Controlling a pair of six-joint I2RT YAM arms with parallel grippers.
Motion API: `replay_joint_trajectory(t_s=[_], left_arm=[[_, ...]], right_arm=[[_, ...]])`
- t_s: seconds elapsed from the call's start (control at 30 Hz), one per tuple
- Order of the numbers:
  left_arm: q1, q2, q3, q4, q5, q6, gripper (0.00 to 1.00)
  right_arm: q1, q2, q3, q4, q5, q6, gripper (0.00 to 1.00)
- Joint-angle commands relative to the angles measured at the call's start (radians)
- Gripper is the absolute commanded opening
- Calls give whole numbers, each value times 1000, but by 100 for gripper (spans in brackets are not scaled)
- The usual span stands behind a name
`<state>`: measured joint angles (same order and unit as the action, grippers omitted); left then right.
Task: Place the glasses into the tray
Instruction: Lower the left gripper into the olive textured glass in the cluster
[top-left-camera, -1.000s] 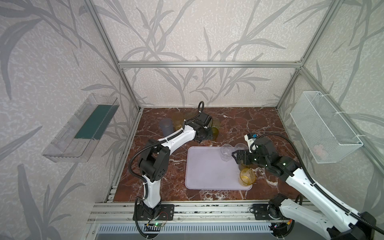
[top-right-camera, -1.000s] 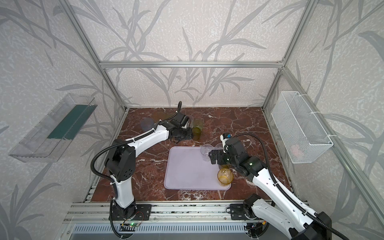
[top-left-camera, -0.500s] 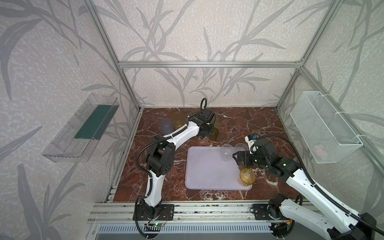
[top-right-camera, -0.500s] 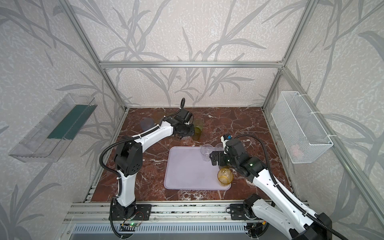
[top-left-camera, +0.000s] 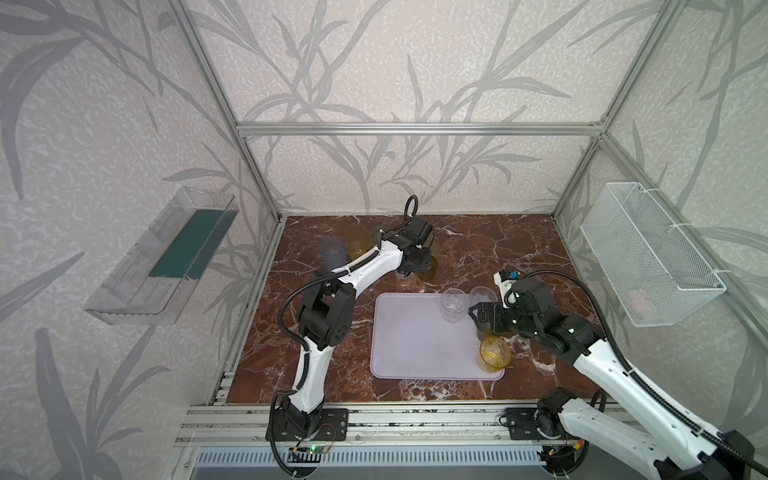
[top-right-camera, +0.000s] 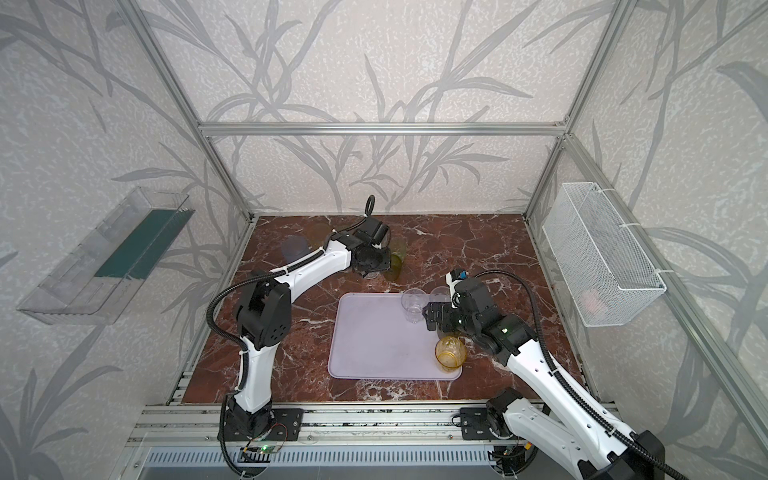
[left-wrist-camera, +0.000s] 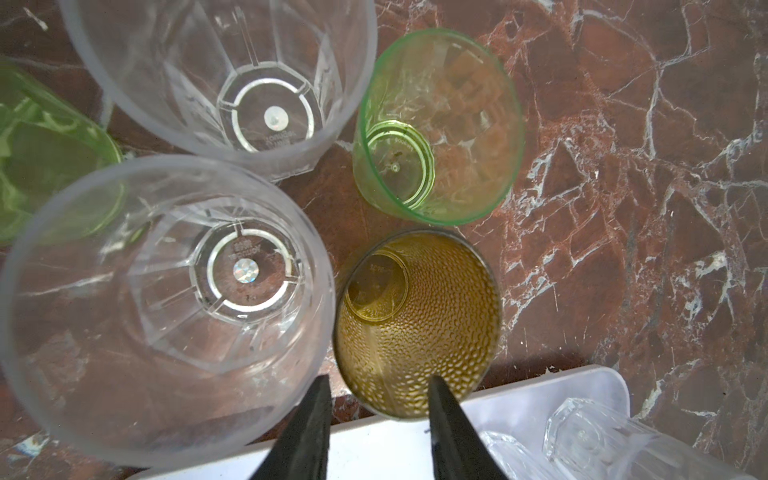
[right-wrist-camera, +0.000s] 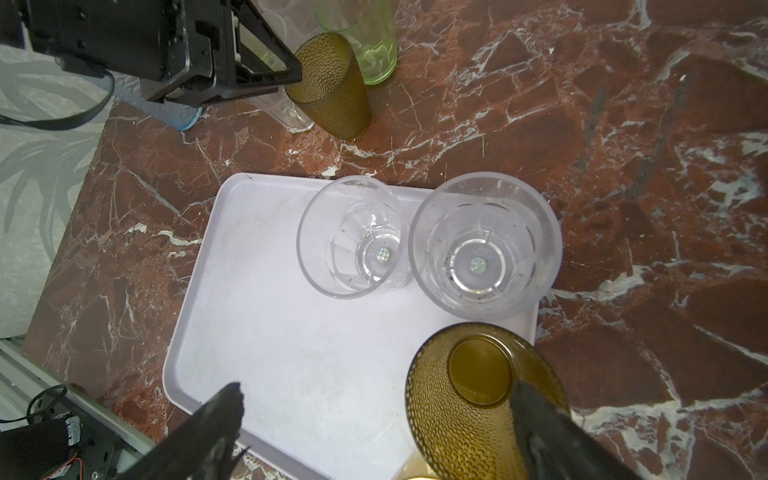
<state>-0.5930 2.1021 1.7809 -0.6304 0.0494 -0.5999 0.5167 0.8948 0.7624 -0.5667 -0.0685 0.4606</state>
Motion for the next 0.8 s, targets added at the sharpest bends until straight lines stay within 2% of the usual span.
replay_joint_trajectory(t_s=[0.0,0.17,0.4,0.77], left_arm=[[2,31,37,-42,-36,17,36],[2,52,69,-71,-49,29,35],[2,58,71,-68,-49,32,26],[2,72,78,-65,-40,41,22]], right_arm=[[-7,-18,-14,-22,11,8,99],[-13,-22,-20,-22,3,20,99],[-17,-27,-22,-23,6,21,99],[-20,-40,-23,-30,1,30,99]])
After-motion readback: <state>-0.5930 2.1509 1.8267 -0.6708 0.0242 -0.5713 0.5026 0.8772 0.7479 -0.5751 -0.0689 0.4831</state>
